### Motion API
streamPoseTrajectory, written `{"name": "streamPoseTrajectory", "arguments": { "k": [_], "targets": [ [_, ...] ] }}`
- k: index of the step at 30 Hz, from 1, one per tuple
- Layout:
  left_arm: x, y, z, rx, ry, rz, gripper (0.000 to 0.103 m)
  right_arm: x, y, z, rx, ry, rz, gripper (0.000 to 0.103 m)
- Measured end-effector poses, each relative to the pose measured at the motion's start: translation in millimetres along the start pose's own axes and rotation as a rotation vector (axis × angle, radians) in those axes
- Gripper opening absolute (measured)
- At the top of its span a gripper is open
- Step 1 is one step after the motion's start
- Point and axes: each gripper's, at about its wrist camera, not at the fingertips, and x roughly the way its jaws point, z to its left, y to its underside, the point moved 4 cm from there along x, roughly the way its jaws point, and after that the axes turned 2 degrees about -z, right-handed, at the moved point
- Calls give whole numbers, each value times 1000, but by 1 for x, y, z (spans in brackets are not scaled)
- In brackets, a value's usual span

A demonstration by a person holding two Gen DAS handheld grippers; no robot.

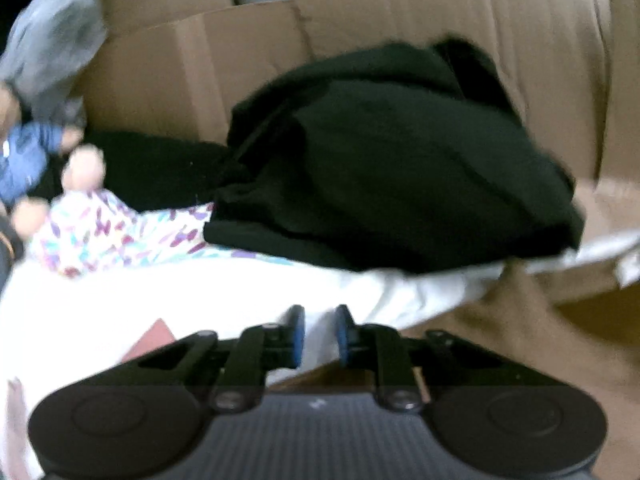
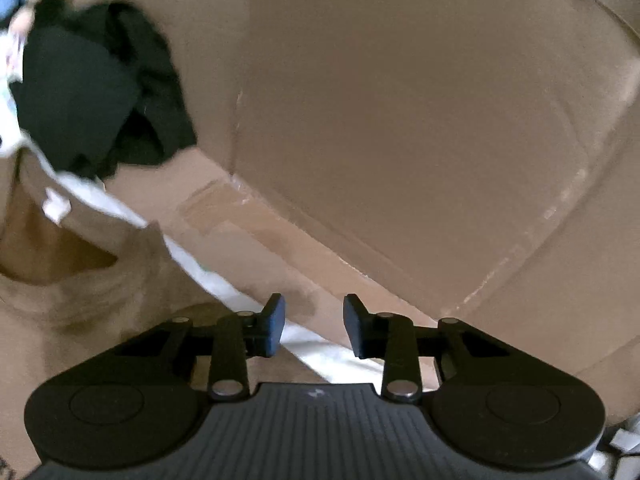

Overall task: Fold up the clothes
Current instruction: 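Move both open grippers over the laid-out shirt near its collar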

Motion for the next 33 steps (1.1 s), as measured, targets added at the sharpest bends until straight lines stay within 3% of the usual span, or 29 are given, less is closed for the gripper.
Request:
{"name": "streamPoseTrajectory", "arguments": {
  "k": [4,6,10,15,19,25,30,33],
  "targets": [
    [-17,-8,1,-35,22,6,32,-25,0,-26,-11,-37,-1,36],
    [-29,-15,1,-79,48,-2,41,-36,0,-36,-26,-49,4,36],
    [-50,-27,-7,-134,70,-10,42,-66,-5,-58,-67,-78,41,36],
    [-82,-41,-29,-179,118,-13,54,-133,-8,-87,-101,-90,68,37],
    [-118,-52,-53,-157,161,-8,54,-177,2,-107,-122,-109,101,37],
    [-171,-69,-86,-144,193,-18,64,-221,25,-127,-75,-157,72,38],
    [-201,-64,-110,-141,240,24,64,-234,48,-140,-44,-155,43,38],
    [-221,-62,-124,-125,273,36,64,-232,67,-151,23,-209,71,44]
  ]
}}
